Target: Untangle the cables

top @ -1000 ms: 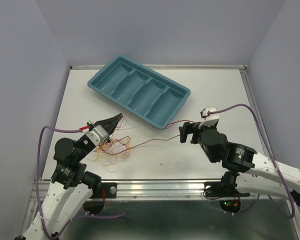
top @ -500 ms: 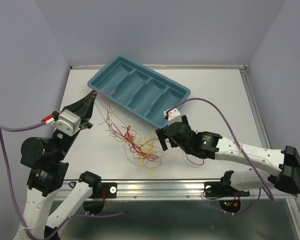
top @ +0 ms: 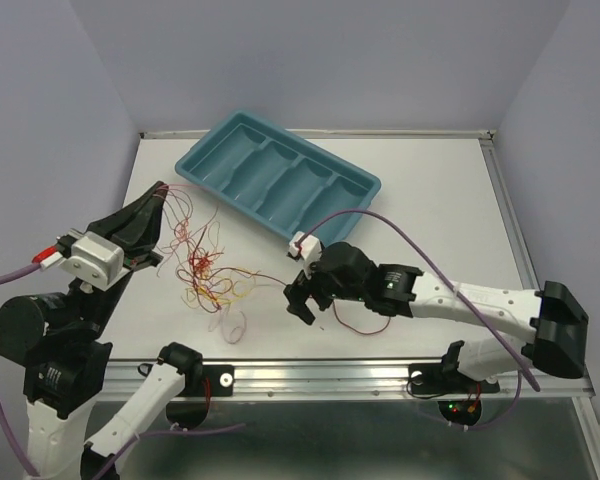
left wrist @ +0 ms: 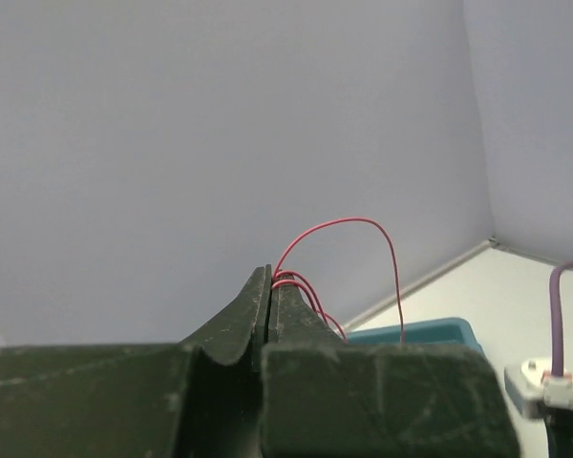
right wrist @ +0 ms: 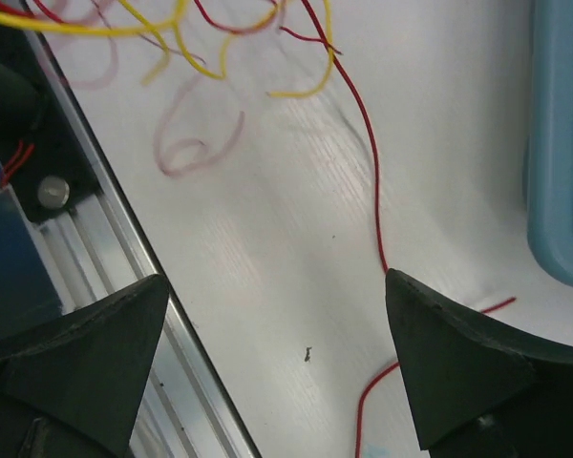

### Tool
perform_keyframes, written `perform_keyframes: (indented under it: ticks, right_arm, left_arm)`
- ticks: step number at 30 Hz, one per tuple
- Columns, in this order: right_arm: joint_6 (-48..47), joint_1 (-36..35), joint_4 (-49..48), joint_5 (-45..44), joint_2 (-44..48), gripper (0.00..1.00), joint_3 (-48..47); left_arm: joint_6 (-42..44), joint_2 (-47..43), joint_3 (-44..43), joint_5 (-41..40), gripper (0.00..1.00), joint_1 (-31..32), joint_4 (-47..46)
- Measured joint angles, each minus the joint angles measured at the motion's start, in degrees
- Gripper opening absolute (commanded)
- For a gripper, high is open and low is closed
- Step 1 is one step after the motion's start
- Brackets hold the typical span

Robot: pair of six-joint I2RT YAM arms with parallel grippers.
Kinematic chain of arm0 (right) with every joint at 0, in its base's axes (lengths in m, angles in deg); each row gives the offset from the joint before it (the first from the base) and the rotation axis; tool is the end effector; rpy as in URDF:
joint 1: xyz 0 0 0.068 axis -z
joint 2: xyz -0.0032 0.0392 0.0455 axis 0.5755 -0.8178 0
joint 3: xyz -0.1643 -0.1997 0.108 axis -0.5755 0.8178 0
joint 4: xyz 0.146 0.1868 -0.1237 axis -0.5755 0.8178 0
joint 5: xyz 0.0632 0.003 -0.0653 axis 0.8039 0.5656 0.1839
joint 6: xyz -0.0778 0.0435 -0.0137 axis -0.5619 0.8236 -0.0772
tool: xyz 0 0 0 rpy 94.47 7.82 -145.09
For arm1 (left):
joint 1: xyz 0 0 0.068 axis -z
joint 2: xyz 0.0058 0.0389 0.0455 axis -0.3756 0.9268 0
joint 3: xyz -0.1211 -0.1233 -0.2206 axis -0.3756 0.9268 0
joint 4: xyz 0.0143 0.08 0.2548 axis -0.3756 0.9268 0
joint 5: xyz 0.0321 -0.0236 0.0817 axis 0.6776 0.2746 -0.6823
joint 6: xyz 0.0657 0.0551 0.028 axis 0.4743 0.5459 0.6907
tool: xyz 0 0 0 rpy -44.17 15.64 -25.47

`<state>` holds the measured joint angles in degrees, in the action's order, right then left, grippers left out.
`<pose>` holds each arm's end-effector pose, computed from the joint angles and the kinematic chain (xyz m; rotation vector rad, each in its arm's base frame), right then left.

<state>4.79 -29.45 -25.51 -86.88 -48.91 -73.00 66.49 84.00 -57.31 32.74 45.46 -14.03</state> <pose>0.1431 0.2965 0.2753 -1.0254 1.9204 0.7219 0.0502 -0.0425 0.5421 0.5450 0.8298 -0.2060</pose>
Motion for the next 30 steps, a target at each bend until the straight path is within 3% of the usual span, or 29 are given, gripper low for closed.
perform_keyframes:
  ticks: [6,13,18,30]
  right_arm:
    - [-0.70,0.00,-0.42,-1.84,-7.08,0.99,0.00]
    - [-2.49,0.00,-8.48,-2.80,-13.66,0.98,0.00]
    - [-4.96,0.00,-13.75,1.25,-20.83,0.96,-0.02]
    - [-9.20,0.02,-20.44,2.99,-30.34,0.90,-1.40]
  left_arm:
    - [0.20,-0.04,-2.14,-4.46,0.00,0.00,0.00]
    - [-0.07,-0.04,-3.58,-3.72,0.00,0.00,1.66]
    - [-0.39,-0.07,-7.06,-3.32,0.00,0.00,1.62]
    - [-2.12,-0.20,-10.73,-2.49,0.00,0.00,2.10]
